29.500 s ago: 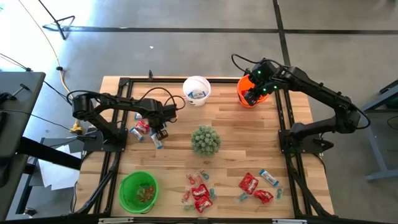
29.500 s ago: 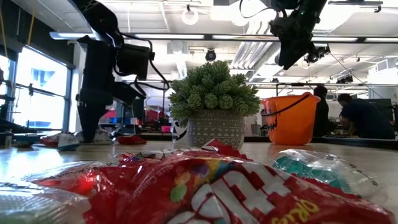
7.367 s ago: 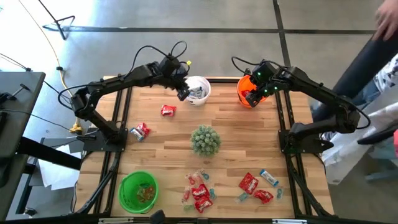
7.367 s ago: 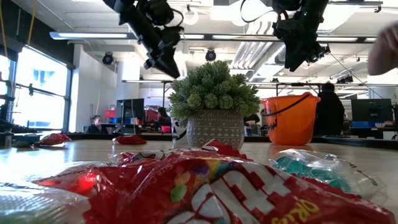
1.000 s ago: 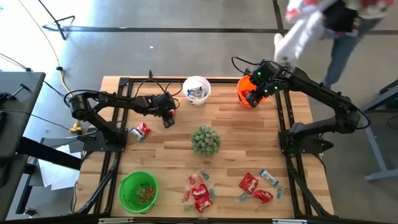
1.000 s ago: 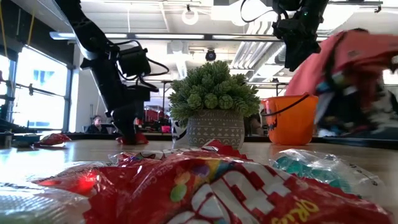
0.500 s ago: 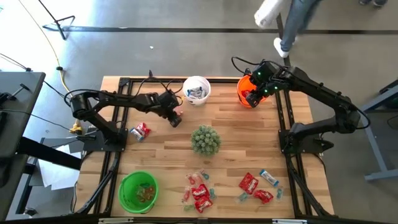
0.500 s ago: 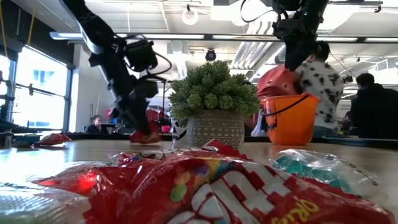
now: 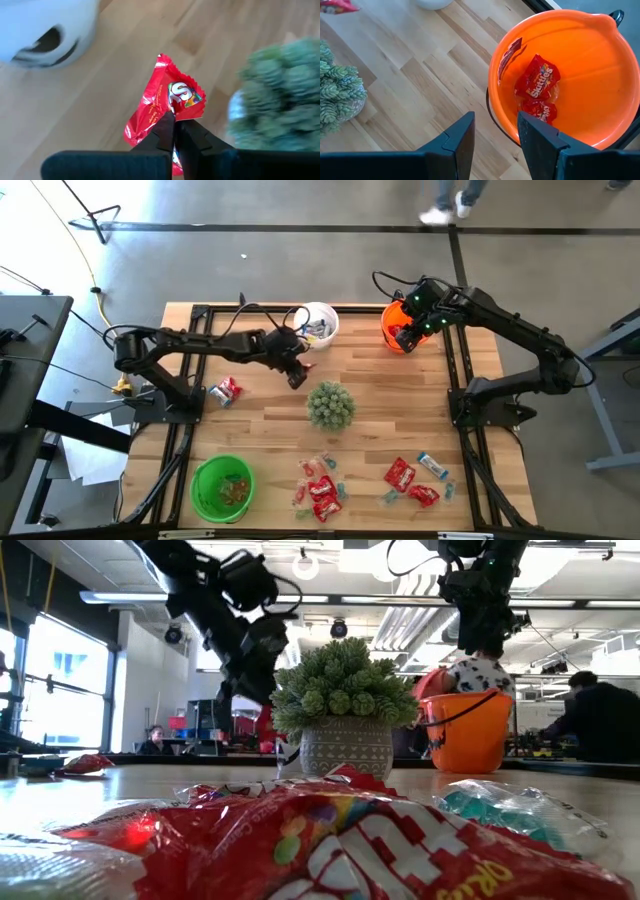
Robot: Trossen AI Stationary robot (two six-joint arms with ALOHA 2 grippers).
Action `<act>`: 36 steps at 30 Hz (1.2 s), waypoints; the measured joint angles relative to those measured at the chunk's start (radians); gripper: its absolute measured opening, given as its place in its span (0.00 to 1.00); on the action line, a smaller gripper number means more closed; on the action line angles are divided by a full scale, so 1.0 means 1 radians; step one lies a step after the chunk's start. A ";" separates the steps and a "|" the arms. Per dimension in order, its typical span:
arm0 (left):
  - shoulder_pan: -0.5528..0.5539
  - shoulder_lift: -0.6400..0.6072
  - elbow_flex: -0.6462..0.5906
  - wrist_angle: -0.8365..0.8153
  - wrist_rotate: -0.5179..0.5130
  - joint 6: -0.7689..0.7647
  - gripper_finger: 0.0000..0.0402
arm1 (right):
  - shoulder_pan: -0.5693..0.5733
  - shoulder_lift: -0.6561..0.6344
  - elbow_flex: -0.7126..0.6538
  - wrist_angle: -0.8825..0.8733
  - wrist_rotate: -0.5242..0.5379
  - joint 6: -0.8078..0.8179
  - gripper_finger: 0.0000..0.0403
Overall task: Sort candy
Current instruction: Put the red candy into the orange bucket
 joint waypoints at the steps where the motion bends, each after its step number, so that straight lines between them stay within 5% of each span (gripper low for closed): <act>1: -0.011 0.000 0.010 0.000 -0.003 0.000 0.00 | 0.000 0.000 0.000 0.000 0.000 0.000 0.36; 21: -0.149 -0.001 0.148 0.004 -0.032 -0.025 0.00 | 0.000 0.000 0.000 0.031 0.000 0.000 0.36; 28: -0.168 -0.002 0.162 0.049 -0.120 -0.025 0.00 | 0.000 0.000 0.000 0.139 0.034 0.001 0.36; 36: -0.167 -0.002 0.162 0.130 -0.131 -0.025 0.00 | 0.000 0.000 0.000 0.181 0.027 0.162 0.36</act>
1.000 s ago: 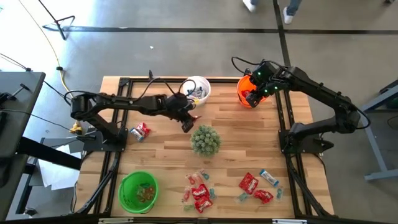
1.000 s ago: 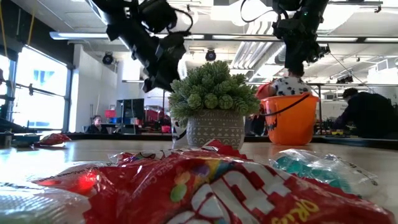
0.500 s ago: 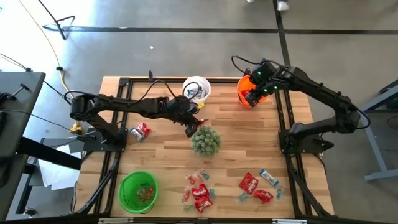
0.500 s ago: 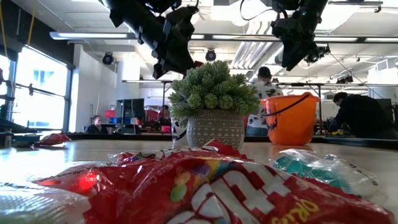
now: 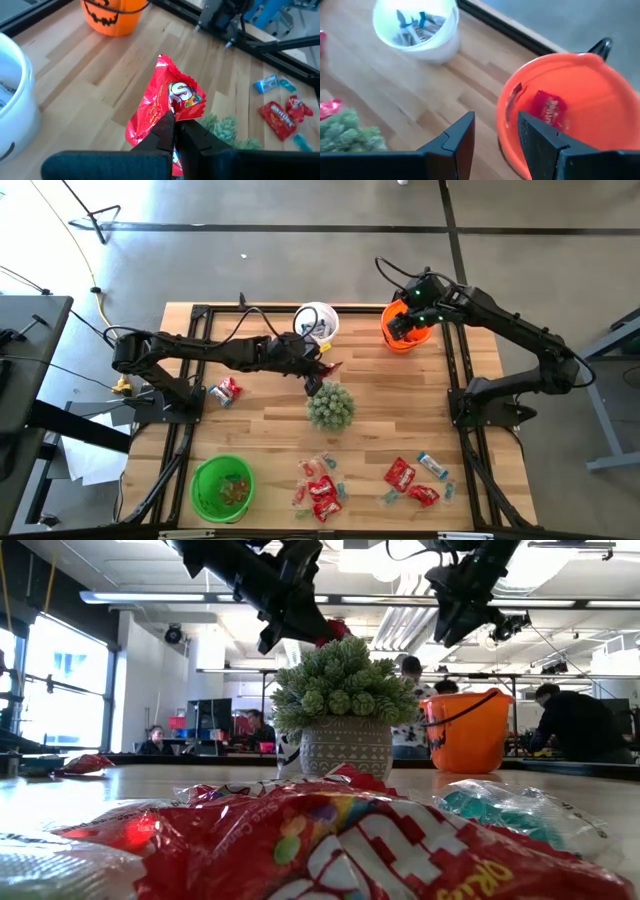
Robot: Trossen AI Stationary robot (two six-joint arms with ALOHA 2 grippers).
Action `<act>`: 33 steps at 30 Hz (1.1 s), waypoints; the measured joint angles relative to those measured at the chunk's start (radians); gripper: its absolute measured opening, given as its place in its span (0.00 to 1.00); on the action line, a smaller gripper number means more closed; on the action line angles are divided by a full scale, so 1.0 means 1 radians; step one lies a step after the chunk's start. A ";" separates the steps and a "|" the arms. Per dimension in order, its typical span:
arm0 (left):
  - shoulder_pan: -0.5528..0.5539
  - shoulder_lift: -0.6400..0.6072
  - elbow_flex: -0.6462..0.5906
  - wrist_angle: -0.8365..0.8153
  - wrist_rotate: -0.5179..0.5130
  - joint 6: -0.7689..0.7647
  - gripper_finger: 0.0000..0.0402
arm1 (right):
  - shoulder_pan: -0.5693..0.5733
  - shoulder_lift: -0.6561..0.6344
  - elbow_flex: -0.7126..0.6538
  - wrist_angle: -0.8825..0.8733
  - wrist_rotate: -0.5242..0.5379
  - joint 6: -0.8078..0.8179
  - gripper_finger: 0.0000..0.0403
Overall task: Sort candy
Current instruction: Put the red candy into the orange bucket
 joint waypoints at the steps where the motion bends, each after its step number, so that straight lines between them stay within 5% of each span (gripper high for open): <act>1: 0.000 0.000 0.000 0.004 0.000 0.000 0.00 | 0.000 0.000 0.000 -0.002 -0.016 0.015 0.36; 20: 0.000 0.000 0.000 0.098 0.000 0.062 0.00 | 0.006 0.000 0.000 0.052 -0.171 0.256 0.36; 28: 0.000 0.000 0.016 0.199 0.000 0.110 0.00 | 0.188 0.000 0.000 0.224 -0.278 0.218 0.36; 33: 0.000 0.000 0.053 0.202 0.000 0.140 0.00 | 0.305 0.000 0.000 0.303 -0.168 0.118 0.36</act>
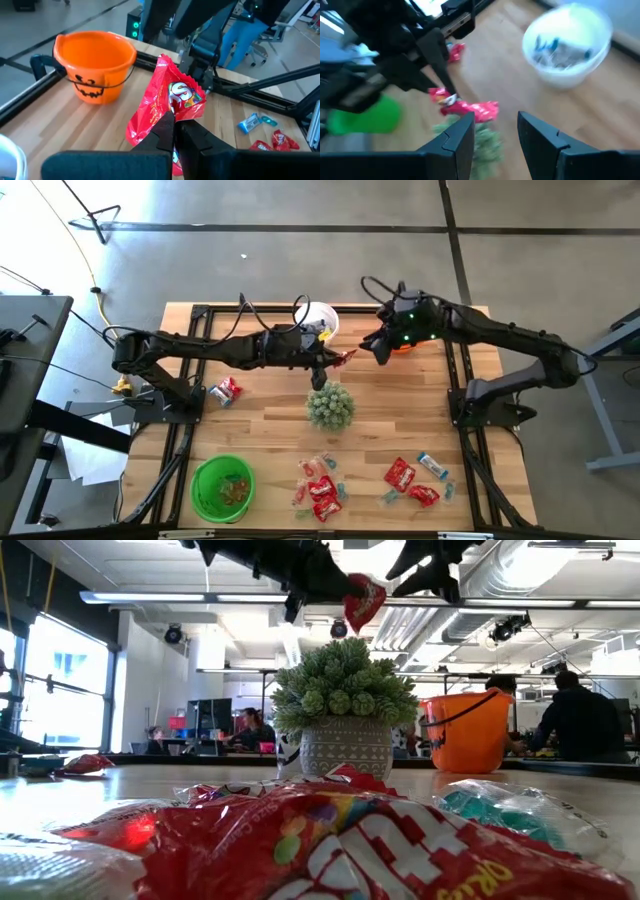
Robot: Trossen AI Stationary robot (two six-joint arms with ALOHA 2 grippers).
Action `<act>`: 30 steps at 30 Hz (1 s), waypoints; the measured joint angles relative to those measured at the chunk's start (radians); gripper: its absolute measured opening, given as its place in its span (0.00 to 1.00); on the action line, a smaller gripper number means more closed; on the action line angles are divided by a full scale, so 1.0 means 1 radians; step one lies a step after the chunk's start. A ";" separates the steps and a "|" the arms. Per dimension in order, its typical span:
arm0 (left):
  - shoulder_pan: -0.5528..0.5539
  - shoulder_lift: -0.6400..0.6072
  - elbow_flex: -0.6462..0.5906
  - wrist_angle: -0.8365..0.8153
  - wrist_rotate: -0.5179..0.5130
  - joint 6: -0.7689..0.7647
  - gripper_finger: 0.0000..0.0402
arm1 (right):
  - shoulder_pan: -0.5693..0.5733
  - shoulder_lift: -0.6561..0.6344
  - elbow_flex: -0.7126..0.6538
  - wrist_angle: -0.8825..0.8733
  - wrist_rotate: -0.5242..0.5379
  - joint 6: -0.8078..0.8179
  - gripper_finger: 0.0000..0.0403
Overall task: Sort candy
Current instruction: Put the red candy into the orange bucket
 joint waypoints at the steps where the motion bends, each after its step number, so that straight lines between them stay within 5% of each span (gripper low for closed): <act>1: 0.000 0.001 0.009 -0.003 0.000 0.000 0.00 | 0.018 0.000 0.000 0.005 0.033 -0.032 0.36; 10: 0.001 0.000 0.062 -0.023 0.000 0.037 0.00 | 0.126 0.006 0.000 0.082 0.184 -0.270 0.36; 30: 0.016 0.000 0.063 -0.097 -0.004 0.035 0.00 | 0.153 0.007 0.002 0.092 0.141 -0.663 0.36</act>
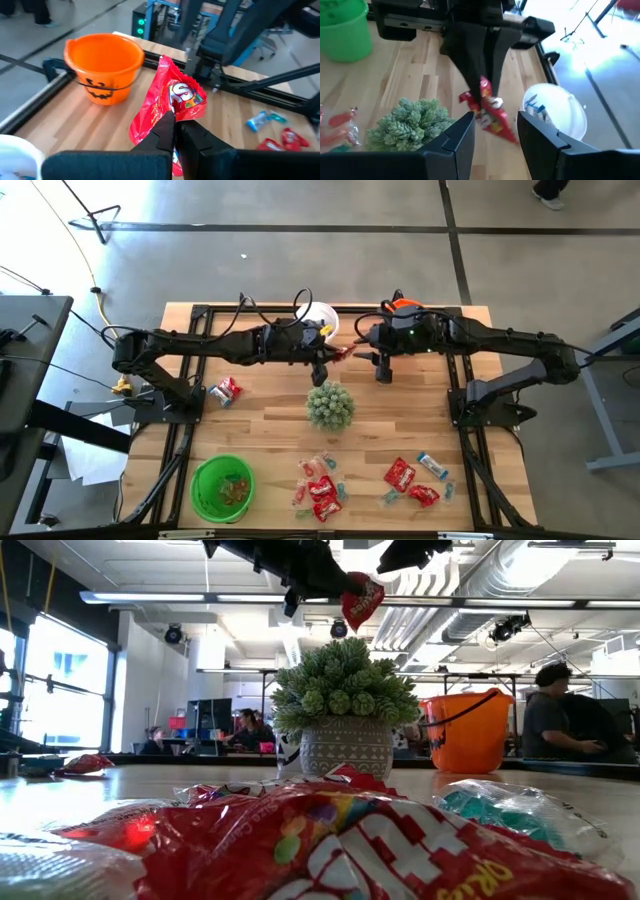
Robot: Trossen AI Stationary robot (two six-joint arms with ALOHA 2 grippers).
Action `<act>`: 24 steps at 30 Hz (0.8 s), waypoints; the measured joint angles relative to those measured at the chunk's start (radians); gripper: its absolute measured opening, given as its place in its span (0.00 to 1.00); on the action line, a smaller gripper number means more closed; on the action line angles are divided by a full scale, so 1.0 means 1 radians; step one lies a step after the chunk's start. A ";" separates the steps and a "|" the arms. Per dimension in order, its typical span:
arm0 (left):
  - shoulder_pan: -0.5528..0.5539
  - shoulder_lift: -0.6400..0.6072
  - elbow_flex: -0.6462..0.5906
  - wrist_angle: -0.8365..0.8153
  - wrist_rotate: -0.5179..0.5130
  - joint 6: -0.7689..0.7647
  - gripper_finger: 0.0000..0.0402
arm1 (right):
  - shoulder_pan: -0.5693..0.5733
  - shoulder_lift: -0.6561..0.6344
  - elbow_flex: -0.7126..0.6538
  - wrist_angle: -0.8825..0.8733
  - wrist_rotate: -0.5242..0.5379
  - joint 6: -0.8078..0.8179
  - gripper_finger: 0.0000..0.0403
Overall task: Sort candy
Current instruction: Put the red candy into the orange bucket
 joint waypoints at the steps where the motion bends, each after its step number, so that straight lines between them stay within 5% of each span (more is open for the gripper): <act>1: -0.004 0.000 0.000 0.000 0.010 -0.005 0.00 | 0.000 0.000 0.000 0.005 0.000 -0.013 0.36; 24: -0.034 0.000 0.018 0.052 0.004 -0.018 0.00 | -0.006 0.045 0.002 -0.020 -0.028 -0.041 0.36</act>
